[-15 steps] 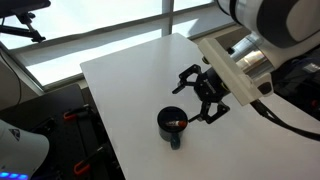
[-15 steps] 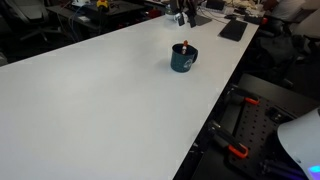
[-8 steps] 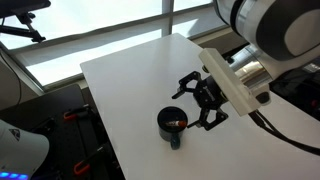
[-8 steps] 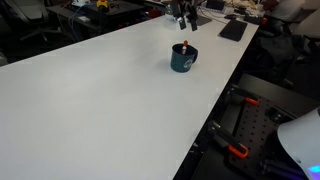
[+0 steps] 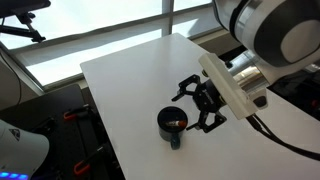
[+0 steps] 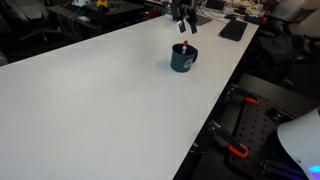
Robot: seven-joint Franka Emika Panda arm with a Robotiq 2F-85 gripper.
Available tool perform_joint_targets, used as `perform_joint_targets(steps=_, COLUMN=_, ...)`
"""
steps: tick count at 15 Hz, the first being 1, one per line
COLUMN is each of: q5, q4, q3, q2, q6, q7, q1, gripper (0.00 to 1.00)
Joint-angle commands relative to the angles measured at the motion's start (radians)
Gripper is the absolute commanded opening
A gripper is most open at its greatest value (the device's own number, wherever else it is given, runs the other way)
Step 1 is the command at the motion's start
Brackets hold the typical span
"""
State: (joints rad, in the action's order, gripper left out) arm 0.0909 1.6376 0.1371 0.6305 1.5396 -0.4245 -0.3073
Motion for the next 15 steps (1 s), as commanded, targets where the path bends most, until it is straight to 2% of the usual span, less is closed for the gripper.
perform_joint_targets(steps=1, q5=0.004, q4=-0.083, q3=-0.016, q2=0.082, q6=-0.033, q7=0.041, q1=-0.015, gripper=1.0)
perform_joint_targets(steps=3, q5=0.0, q4=-0.117, q3=-0.017, q2=0.121, q6=-0.028, q7=0.041, q1=-0.018, gripper=1.0)
perform_joint_targets(steps=4, q5=-0.01, q4=-0.058, q3=-0.018, q2=0.081, q6=-0.002, q7=0.016, q1=-0.019, gripper=1.0)
perform_joint_targets(steps=15, q5=-0.007, q4=-0.077, q3=-0.018, q2=0.113, q6=-0.005, q7=0.021, q1=-0.028, gripper=1.0)
